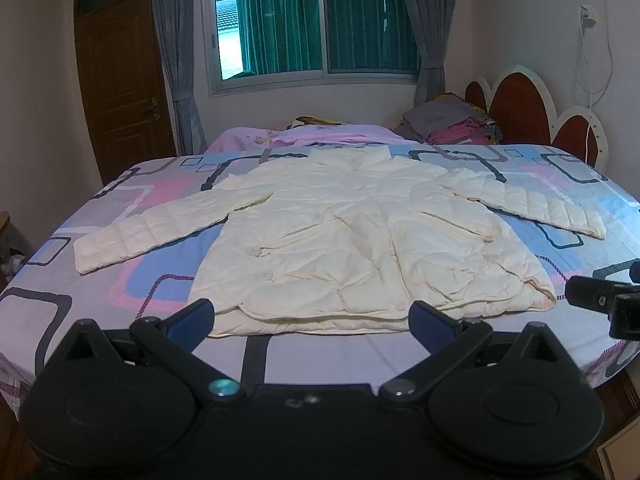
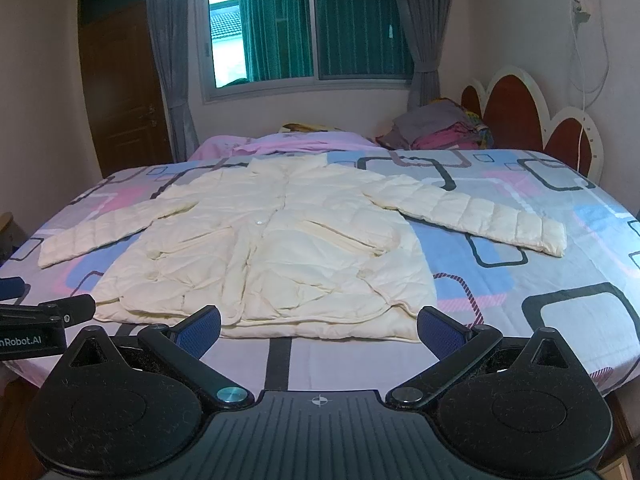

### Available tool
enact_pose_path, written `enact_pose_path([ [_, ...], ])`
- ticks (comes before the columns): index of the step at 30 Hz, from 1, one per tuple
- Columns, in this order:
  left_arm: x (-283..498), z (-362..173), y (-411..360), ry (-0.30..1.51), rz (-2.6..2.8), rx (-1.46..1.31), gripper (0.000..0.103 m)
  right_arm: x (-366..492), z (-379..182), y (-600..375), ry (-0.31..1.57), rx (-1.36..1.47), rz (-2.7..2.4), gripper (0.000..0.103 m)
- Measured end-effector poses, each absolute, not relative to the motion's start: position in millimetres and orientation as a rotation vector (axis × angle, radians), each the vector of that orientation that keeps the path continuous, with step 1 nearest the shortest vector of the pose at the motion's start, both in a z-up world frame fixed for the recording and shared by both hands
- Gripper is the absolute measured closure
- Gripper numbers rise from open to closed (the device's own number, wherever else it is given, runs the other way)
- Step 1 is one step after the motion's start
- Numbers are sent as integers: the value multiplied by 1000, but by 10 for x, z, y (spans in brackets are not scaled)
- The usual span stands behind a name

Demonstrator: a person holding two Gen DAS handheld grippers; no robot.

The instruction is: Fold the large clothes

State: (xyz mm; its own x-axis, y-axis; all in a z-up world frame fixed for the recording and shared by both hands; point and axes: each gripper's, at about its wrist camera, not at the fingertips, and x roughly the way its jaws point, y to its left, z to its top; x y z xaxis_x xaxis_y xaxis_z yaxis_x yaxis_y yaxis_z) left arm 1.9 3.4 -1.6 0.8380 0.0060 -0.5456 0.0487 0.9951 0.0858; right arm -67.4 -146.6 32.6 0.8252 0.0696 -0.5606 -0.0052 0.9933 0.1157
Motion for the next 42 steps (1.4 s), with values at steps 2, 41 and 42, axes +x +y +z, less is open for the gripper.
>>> enact_pose_path([
  [2, 20, -16, 36, 584, -24, 87, 0, -677, 327, -1470, 600, 112, 40, 0],
  [41, 2189, -365, 356, 657, -128, 20, 0, 1132, 81, -2389, 620, 239, -324, 0],
  [42, 2231, -402, 354, 662, -119, 12, 0, 1155, 69, -2472, 625, 245, -338, 0],
])
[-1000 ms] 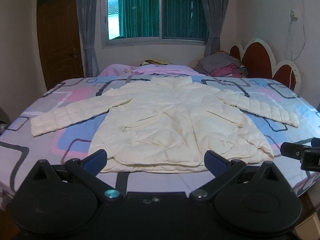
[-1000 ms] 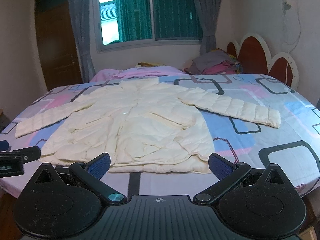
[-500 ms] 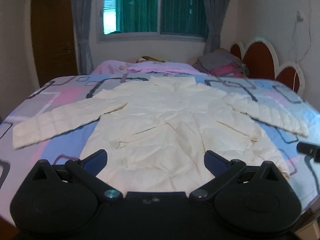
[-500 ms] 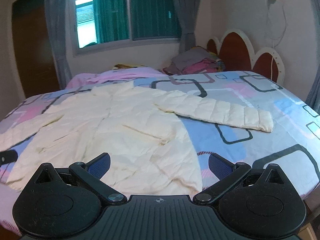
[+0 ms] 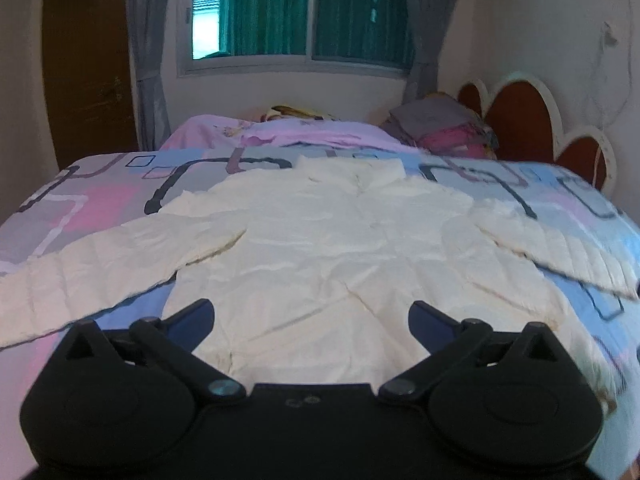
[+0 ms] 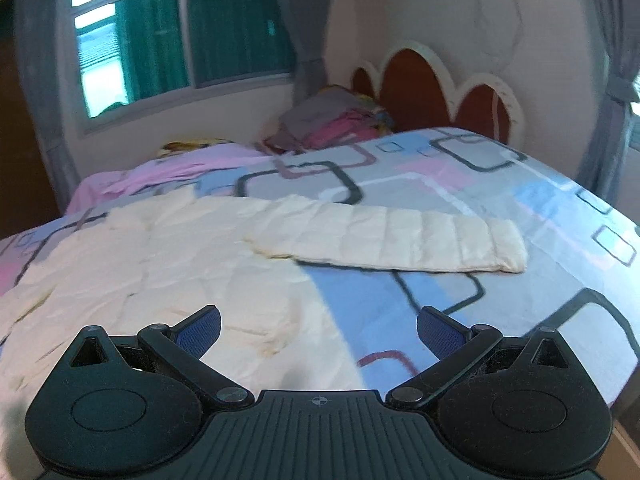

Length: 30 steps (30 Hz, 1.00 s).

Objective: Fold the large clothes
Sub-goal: 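Lower the right gripper onto the jacket sleeve cuff and close on it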

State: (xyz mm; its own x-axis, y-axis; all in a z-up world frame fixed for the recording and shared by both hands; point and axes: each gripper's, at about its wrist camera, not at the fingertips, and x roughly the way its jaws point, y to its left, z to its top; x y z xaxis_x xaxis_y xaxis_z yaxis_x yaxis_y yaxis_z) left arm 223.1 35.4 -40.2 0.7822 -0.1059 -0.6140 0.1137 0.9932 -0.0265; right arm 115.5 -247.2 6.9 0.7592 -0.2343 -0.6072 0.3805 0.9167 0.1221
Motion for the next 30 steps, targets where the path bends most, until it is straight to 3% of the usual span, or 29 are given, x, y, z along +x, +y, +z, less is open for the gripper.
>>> enact_pose_path([
  [16, 3143, -616, -397, 729, -117, 31, 0, 1681, -659, -4307, 564, 632, -527, 1],
  [18, 3263, -667, -553, 748, -99, 43, 0, 1762, -809, -4521, 579, 685, -537, 49],
  [30, 3565, -760, -1115, 781, -80, 87, 0, 1835, -1232, -5119, 561, 889, -537, 50],
])
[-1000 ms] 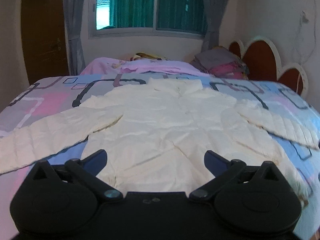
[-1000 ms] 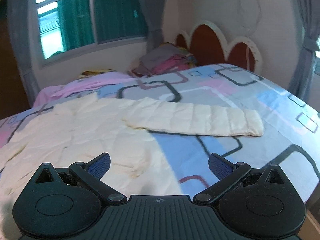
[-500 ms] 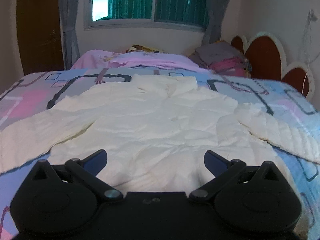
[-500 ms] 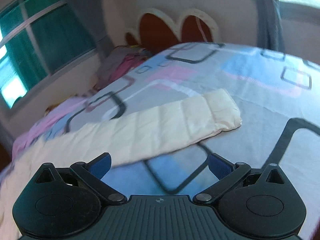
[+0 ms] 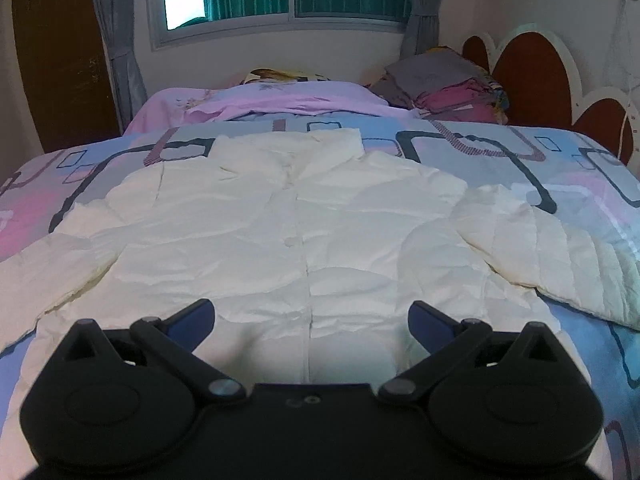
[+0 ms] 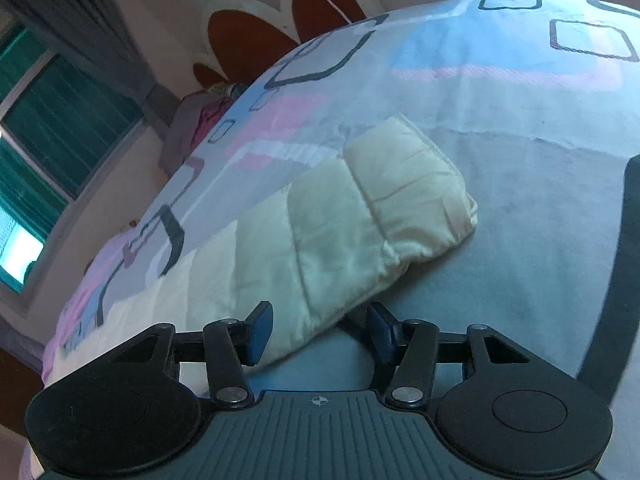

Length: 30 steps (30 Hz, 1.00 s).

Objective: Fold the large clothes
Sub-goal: 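Lower the right gripper onto the jacket sleeve cuff and close on it, then lift the sleeve with the right gripper and fold it across the jacket body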

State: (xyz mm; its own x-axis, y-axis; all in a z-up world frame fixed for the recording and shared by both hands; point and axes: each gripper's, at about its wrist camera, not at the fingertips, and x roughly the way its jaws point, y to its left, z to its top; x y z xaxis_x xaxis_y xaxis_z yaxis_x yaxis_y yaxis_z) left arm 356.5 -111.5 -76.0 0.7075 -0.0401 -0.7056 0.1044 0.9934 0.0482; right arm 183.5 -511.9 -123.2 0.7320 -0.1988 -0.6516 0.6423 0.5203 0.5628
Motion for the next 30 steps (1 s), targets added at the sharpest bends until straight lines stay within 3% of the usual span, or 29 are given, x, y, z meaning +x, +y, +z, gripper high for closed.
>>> enact_pose_path([
  [4, 3605, -717, -1098, 783, -46, 79, 0, 1945, -1232, -5231, 553, 875, -559, 54],
  [5, 3611, -706, -1087, 782, -36, 77, 0, 1980, -1223, -5243, 562, 858, -567, 72],
  [6, 3616, -697, -1070, 782, -25, 76, 0, 2015, -1214, -5250, 577, 838, -577, 82],
  [9, 3618, -696, -1006, 793, -3, 86, 0, 2060, -1175, -5244, 574, 806, -596, 91],
  [19, 3627, -672, -701, 771, 3, 75, 0, 2524, -547, -4507, 514, 496, -421, 94],
  [30, 3727, -706, 58, 761, -93, -11, 4, 3315, -279, -2601, 563, 266, -46, 94],
])
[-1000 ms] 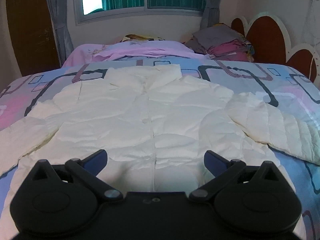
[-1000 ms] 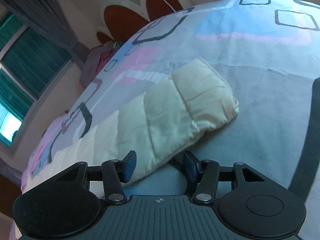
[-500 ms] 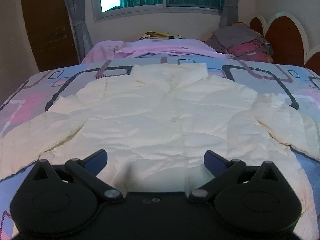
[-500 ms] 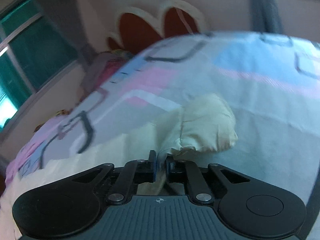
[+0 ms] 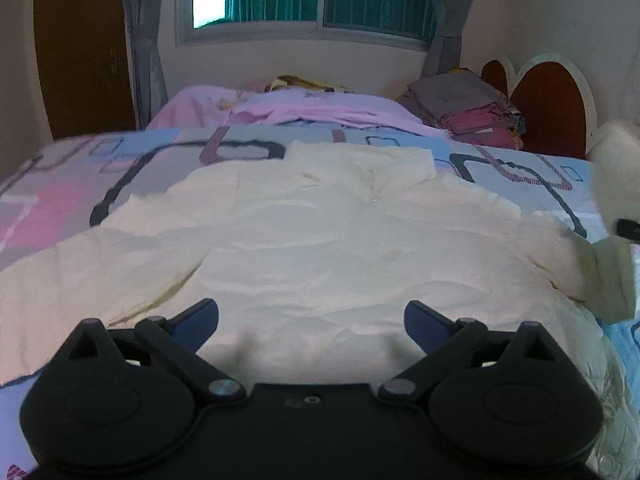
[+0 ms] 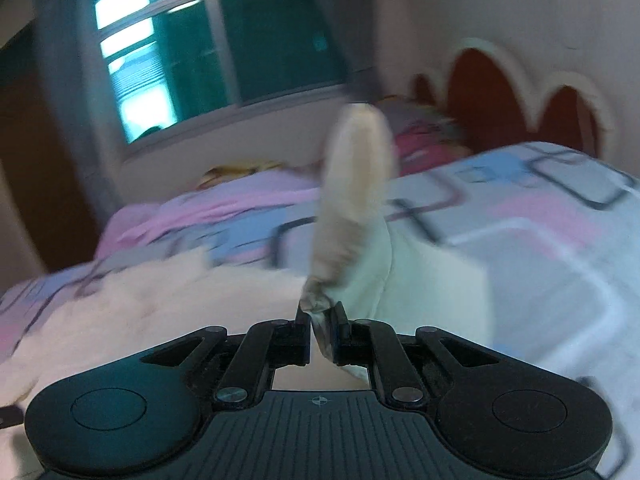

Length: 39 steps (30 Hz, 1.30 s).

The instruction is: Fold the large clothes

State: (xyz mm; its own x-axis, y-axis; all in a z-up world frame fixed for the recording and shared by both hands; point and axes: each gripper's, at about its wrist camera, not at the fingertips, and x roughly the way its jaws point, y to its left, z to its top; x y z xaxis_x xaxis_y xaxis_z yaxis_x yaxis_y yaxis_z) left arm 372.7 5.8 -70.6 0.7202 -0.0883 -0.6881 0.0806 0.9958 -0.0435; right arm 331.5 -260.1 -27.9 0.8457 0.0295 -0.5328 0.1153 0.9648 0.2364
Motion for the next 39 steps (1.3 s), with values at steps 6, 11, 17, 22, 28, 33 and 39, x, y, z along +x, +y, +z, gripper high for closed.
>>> enact_pose_path([
  [6, 3729, -728, 546, 762, -92, -80, 4, 3803, -544, -1601, 646, 185, 126, 94],
  [11, 3768, -763, 914, 787, -83, -147, 4, 4013, -986, -893, 748, 124, 256, 94],
  [17, 3863, -819, 1029, 807, -119, -171, 0, 4157, -1274, -515, 801, -24, 275, 77],
  [22, 4039, -908, 853, 821, -199, -215, 1, 3818, -1014, -763, 692, -9, 277, 25],
  [28, 4410, -1196, 569, 872, -268, -284, 14, 3547, -937, -1524, 724, 77, 194, 49],
  [33, 4682, -1343, 420, 908, -286, -301, 37, 3475, -1046, -2102, 765, 119, 44, 49],
  [39, 4811, -1343, 263, 905, -291, -233, 89, 3683, -1196, -2533, 770, 209, -101, 49],
])
